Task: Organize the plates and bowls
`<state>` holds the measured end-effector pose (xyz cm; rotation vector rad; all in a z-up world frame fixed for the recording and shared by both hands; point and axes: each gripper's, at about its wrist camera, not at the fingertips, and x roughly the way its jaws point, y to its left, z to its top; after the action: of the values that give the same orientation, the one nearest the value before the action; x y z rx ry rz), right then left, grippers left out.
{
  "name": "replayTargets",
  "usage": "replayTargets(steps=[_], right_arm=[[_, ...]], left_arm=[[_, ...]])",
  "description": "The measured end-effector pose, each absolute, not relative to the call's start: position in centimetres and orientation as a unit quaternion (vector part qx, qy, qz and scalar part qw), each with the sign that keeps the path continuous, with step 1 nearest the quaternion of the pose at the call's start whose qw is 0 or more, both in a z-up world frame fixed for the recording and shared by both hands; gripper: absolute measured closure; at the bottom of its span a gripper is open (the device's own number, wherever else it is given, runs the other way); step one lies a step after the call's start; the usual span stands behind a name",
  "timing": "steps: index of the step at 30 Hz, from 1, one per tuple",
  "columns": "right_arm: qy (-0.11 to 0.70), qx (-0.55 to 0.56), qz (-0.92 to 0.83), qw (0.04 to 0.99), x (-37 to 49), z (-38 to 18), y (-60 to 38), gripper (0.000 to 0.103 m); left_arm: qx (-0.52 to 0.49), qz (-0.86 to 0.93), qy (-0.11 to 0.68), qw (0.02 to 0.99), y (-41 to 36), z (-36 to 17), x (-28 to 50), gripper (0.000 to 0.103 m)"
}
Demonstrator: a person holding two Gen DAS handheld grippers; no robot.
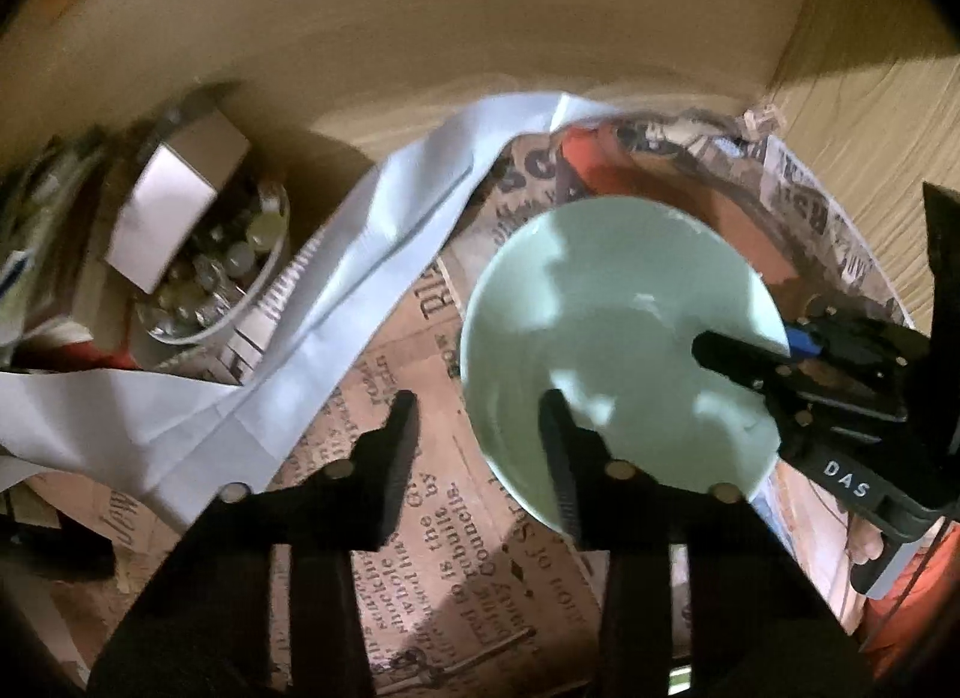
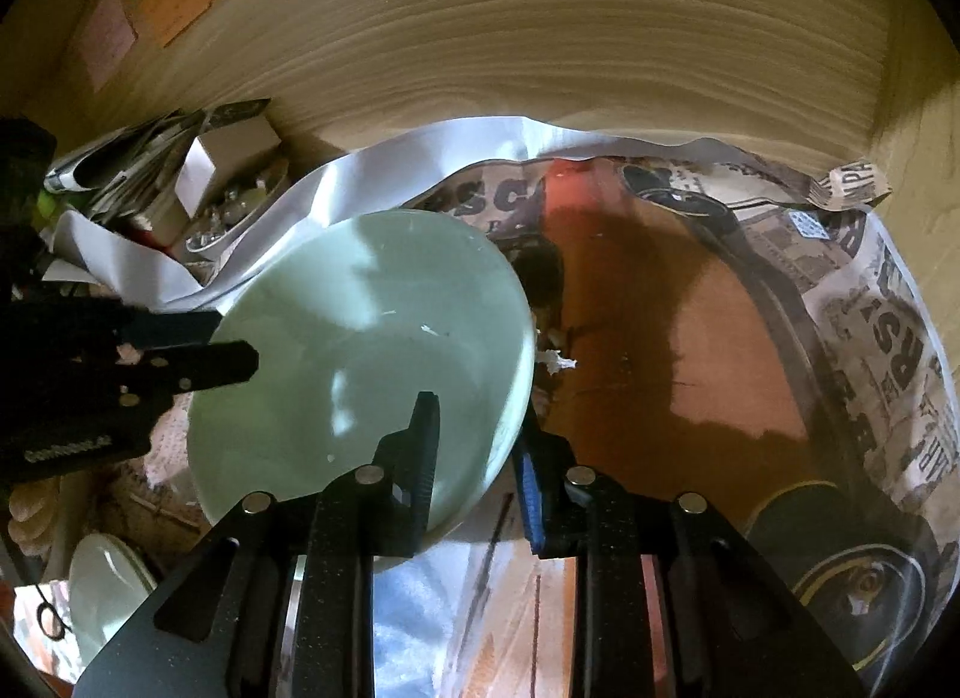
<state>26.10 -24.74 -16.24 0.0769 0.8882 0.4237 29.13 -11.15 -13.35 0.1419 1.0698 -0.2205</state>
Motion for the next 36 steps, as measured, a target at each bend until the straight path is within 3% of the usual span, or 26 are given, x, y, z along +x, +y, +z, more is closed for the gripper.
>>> replayTargets(steps=[4,6,17,36], right_arm=[[0.427,0.043,0.207,0.879,26.3,-16.2,-24.7,0.081],[0.423,0.035,0.202,0.883,26.0,-16.1,-24.5,0.081],[0.399,0.031,0.184,0.898,25.2,-14.8,-24.4,0.086],[0.294,0.023,0.196,0.935,18.1,-7.5,-22.7,0.086]], left_arm=[[0.07,-0.115,0.523,0.842,-11.6,-14.4,29.6,0.085],[0.072,-0.118,0.525,0.84,-11.9,-14.6,29.6,0.087],[0.075,-0.113,0.515,0.846,-12.1,-13.9,28.9,0.088],[0.059,-0.108,0.403,0.907,-9.3,-6.6,20.5,0.088]])
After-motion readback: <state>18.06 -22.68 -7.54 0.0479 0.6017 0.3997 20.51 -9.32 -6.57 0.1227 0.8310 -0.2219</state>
